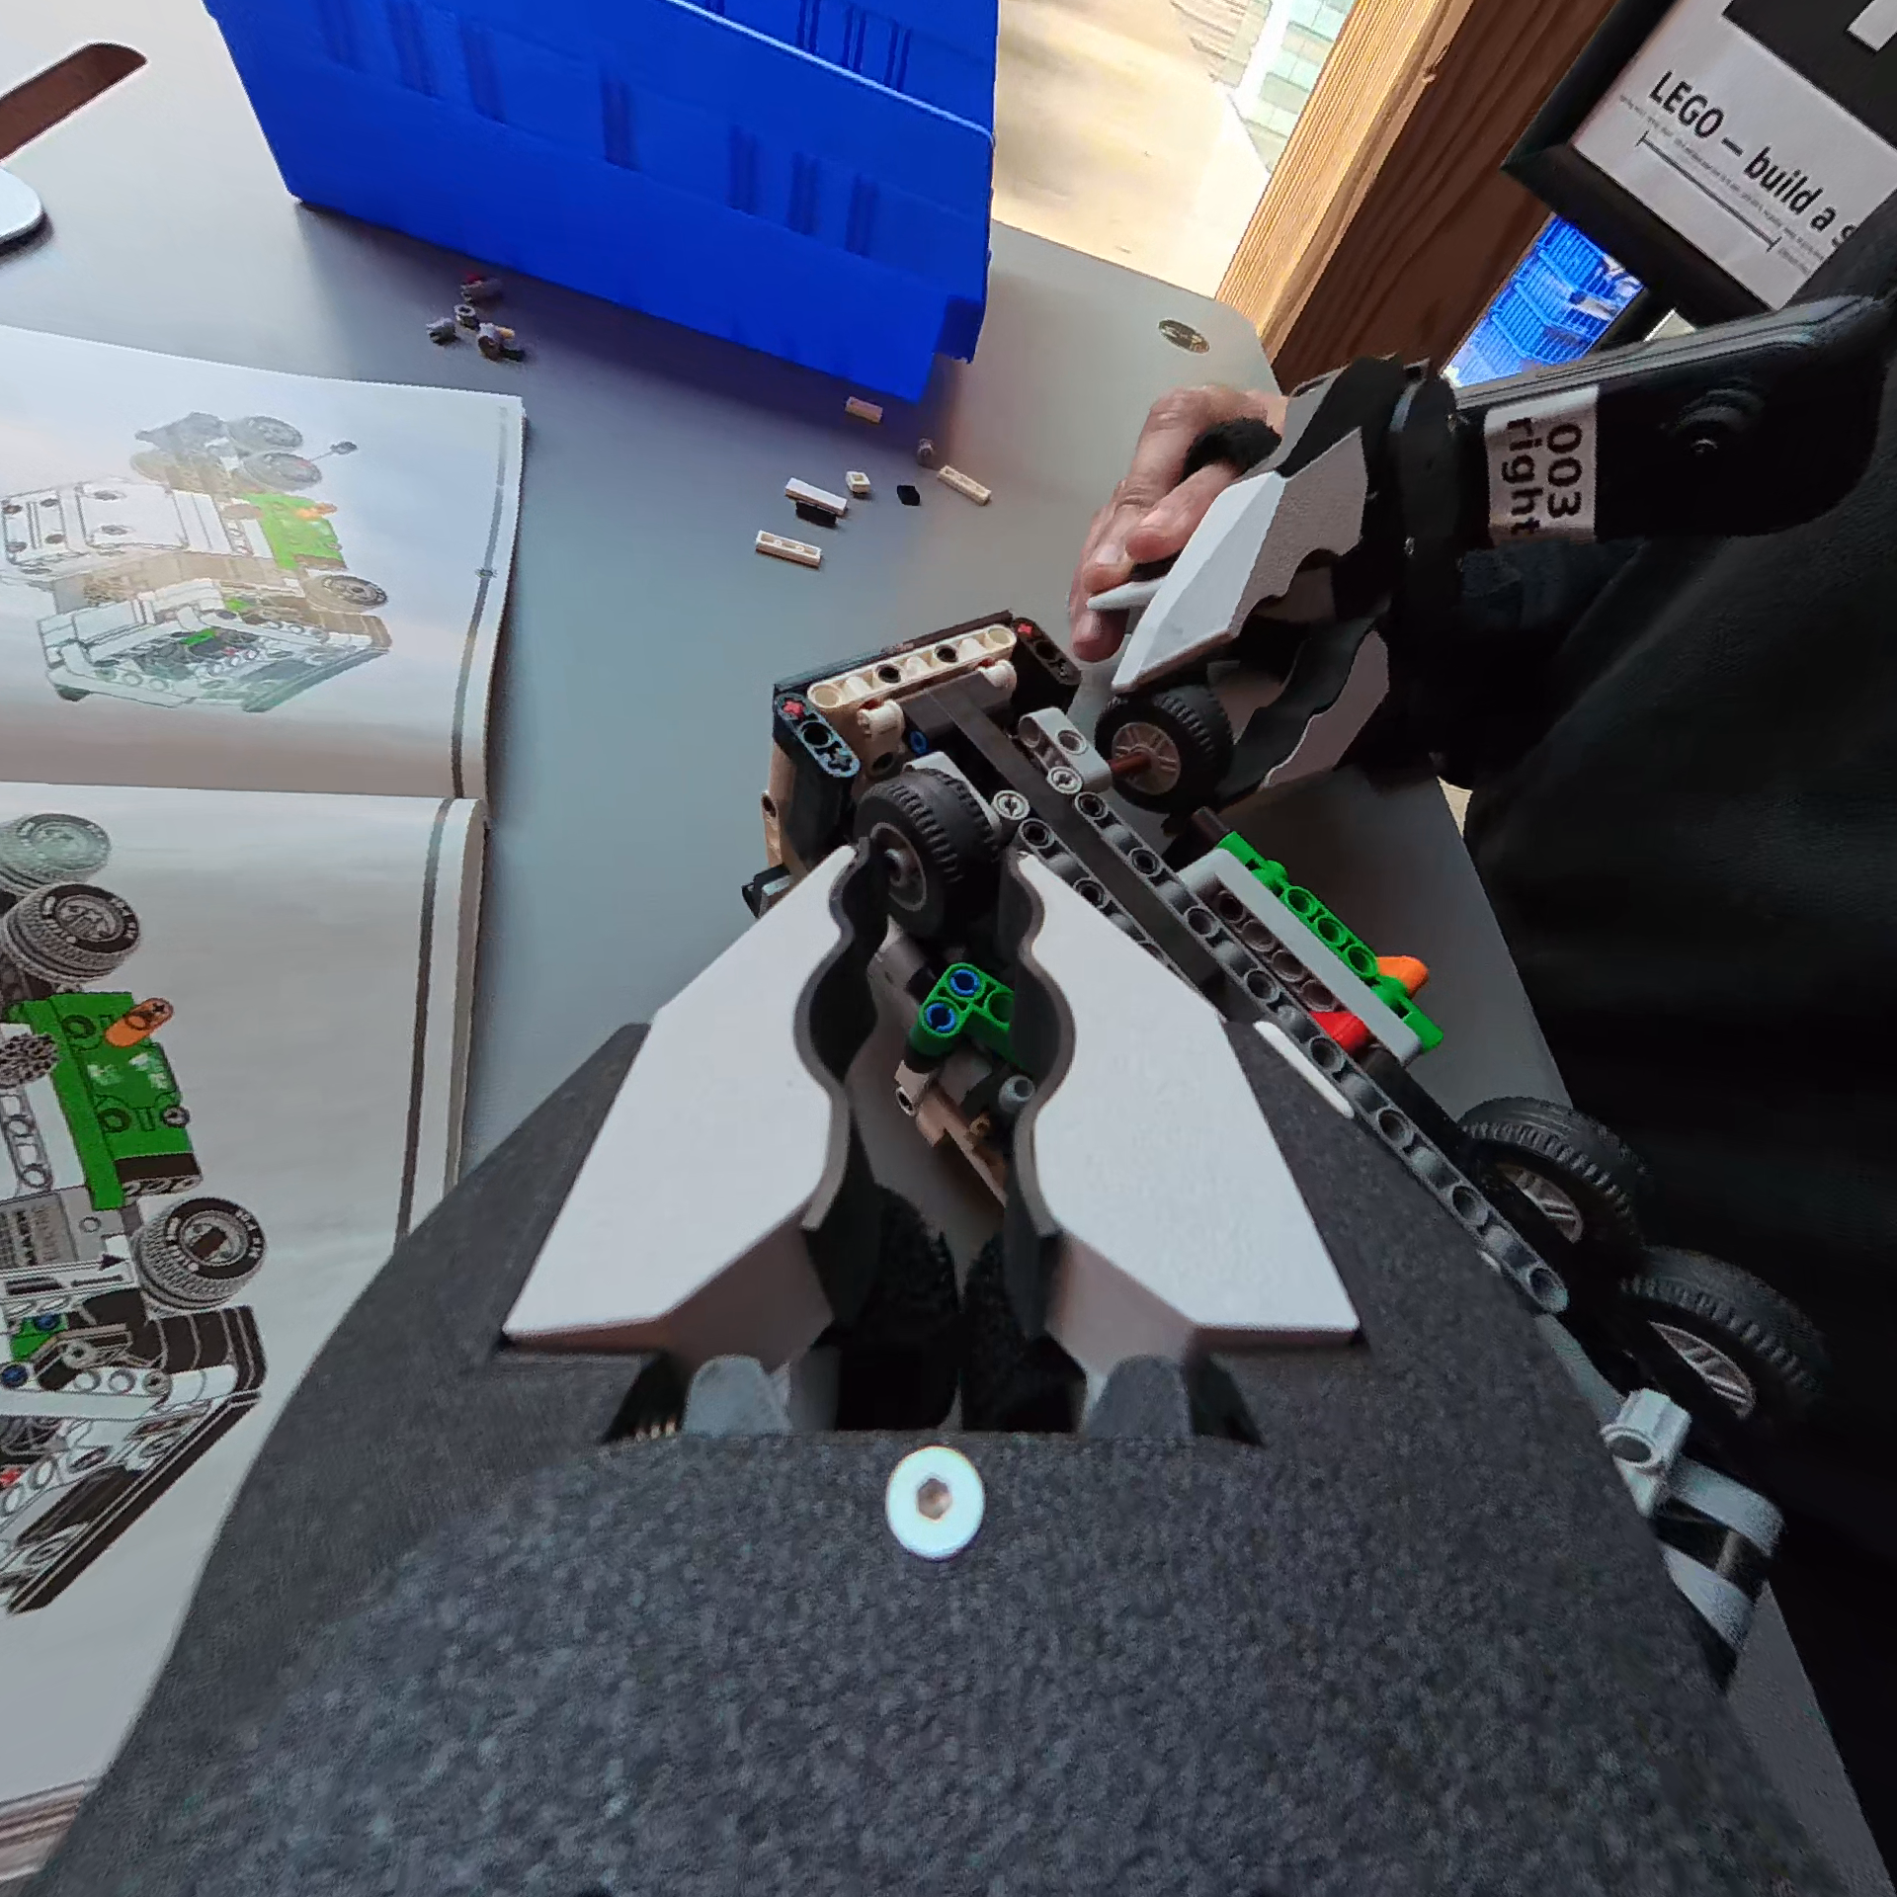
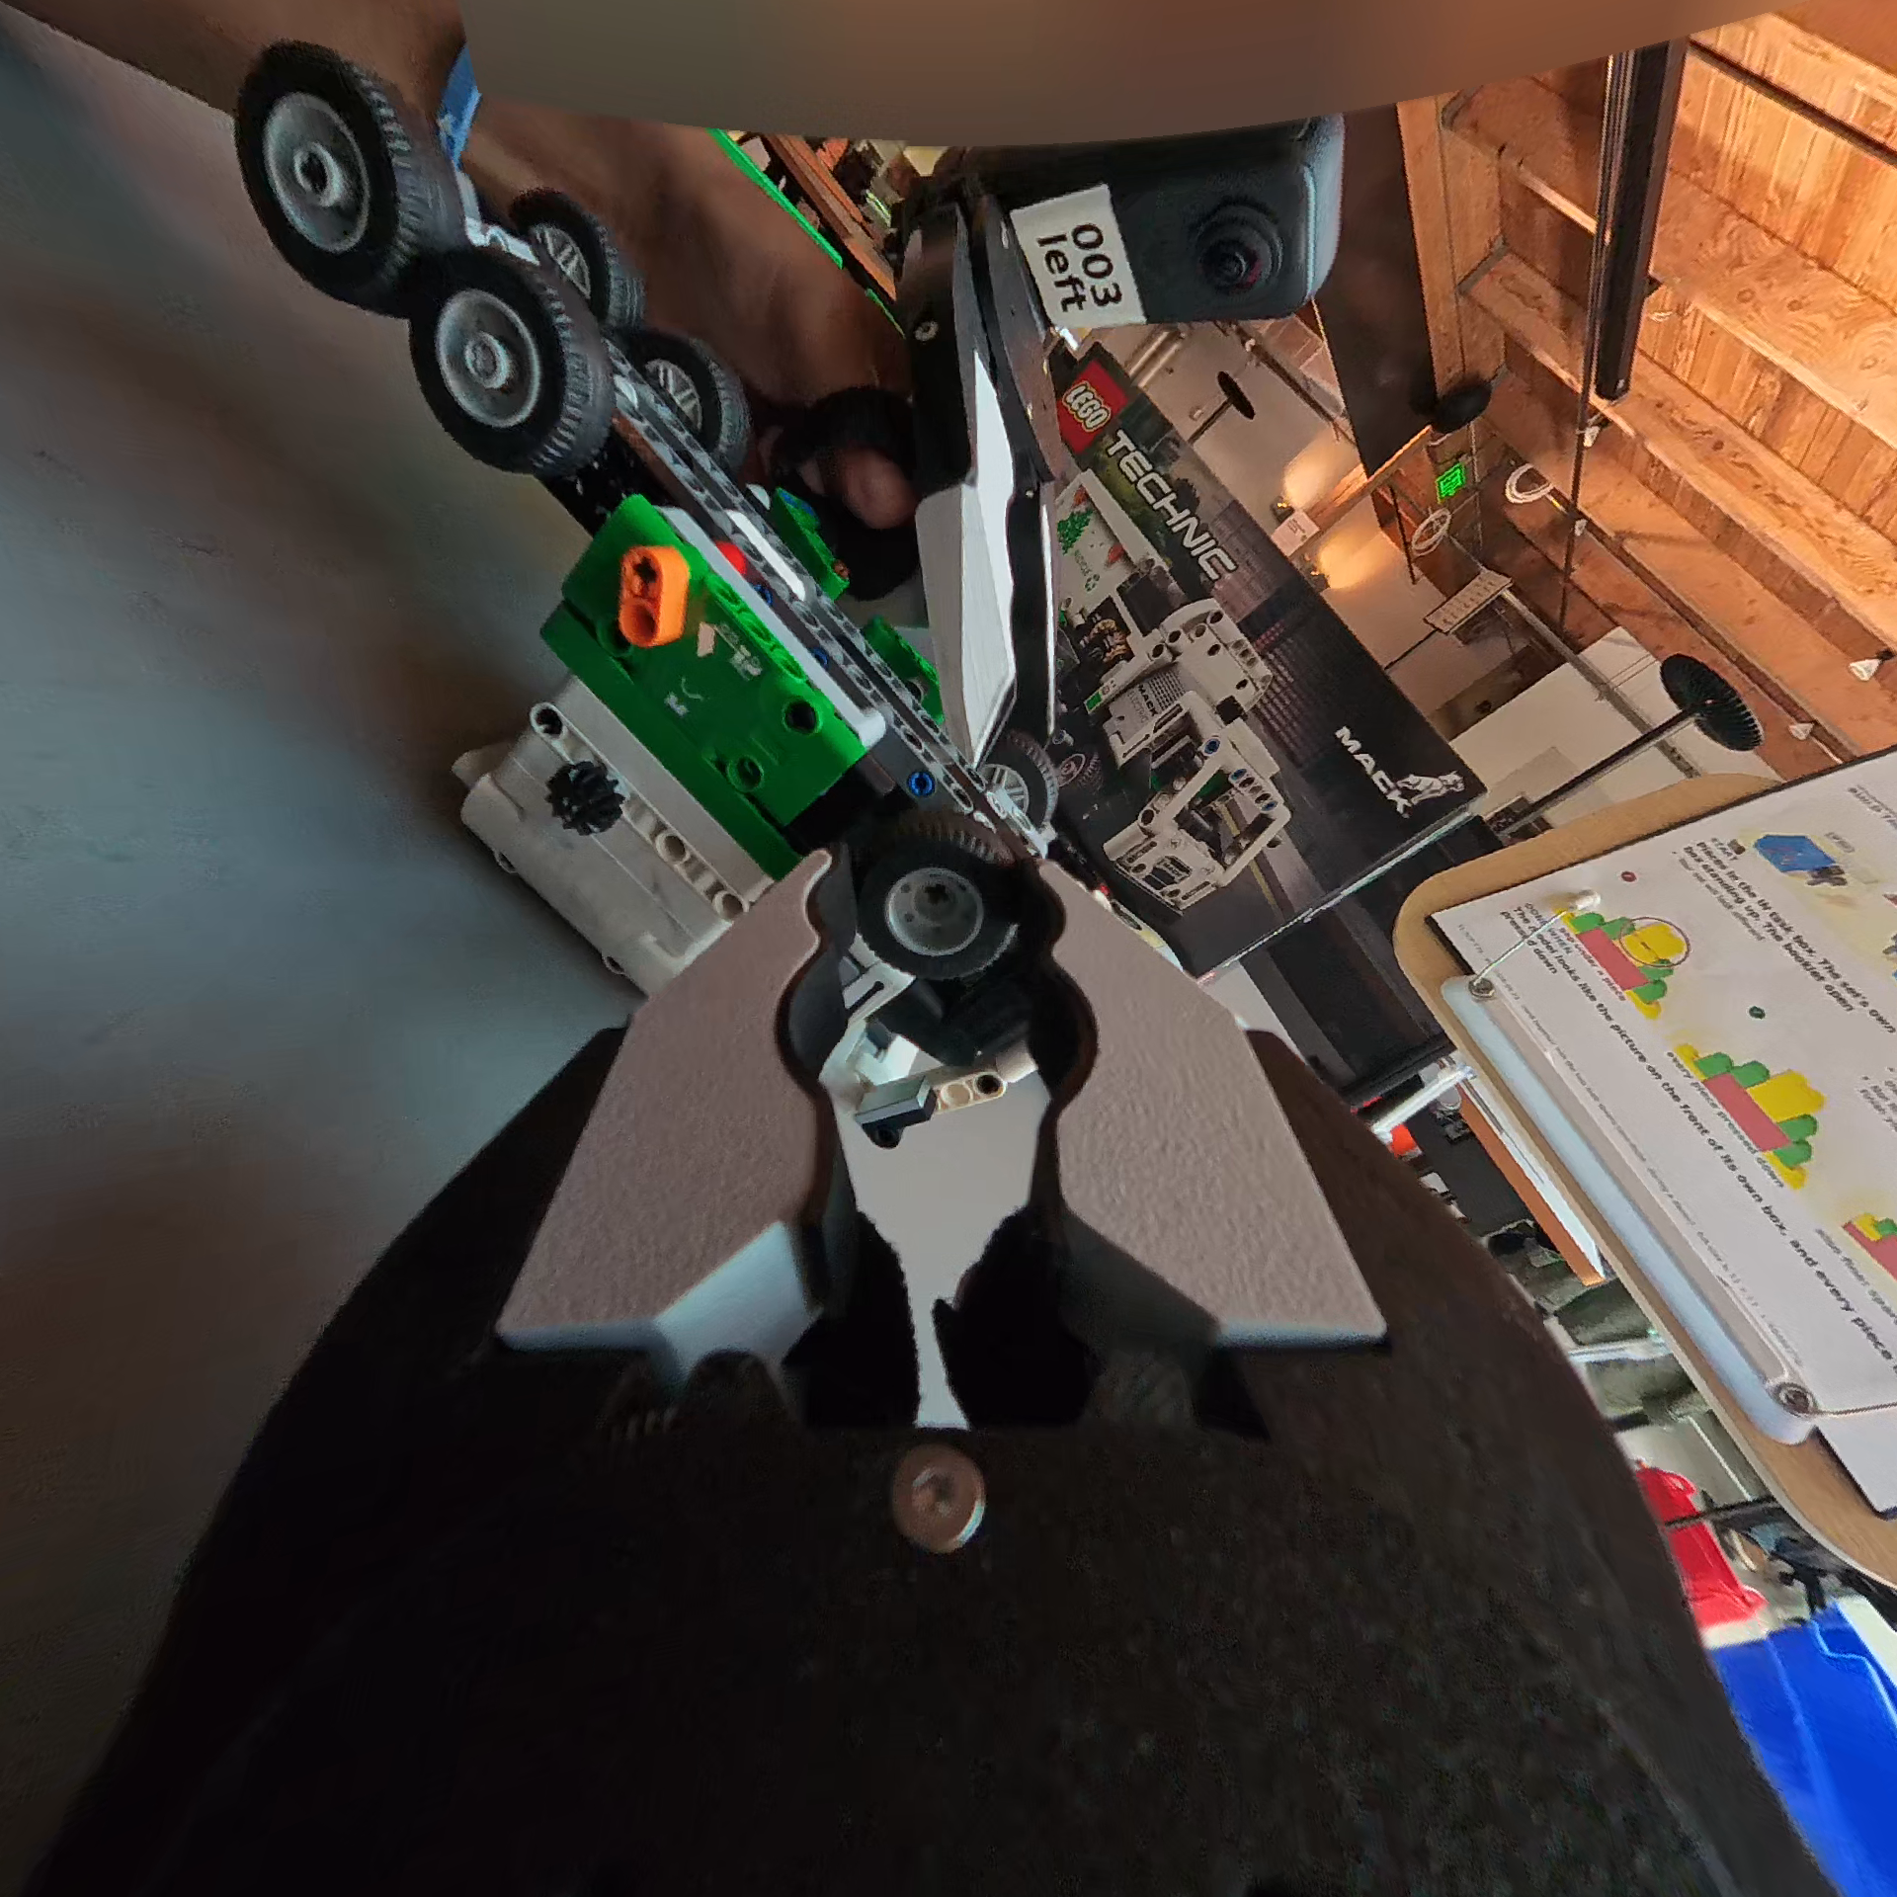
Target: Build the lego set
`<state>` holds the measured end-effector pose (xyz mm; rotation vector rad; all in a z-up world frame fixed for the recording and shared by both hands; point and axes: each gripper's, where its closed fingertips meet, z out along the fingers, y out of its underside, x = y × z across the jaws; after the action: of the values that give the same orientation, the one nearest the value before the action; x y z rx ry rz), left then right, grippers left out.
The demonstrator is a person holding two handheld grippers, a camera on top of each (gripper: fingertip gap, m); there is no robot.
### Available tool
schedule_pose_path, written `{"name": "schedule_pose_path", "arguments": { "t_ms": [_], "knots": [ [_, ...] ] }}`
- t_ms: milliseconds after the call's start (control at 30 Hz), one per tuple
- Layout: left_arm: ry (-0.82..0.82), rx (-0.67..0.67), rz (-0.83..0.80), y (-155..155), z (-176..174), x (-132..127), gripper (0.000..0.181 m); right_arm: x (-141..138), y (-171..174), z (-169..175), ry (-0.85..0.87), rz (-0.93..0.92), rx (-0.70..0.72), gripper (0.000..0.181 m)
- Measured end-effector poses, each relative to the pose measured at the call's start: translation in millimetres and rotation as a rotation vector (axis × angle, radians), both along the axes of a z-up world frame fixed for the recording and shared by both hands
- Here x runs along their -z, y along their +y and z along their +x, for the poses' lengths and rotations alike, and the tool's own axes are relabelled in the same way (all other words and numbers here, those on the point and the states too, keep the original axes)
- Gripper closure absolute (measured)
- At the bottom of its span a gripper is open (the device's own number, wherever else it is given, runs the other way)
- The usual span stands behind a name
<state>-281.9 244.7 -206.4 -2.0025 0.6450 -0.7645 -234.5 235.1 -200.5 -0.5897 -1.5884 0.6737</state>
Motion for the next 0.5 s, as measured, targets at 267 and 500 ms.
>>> {"name": "schedule_pose_path", "arguments": {
  "t_ms": [267, 500],
  "knots": [
    [0.062, -0.035, 0.024, 0.6, -3.9, 0.4, 0.162, 0.9, 3.0, -4.1, -0.011, 0.024, 0.106, 0.151],
    [0.162, -0.068, 0.059, 2.3, -6.4, 2.4, 0.162, 2.6, 7.2, -6.4, -0.031, -0.016, 0.145, 0.151]
  ]
}}
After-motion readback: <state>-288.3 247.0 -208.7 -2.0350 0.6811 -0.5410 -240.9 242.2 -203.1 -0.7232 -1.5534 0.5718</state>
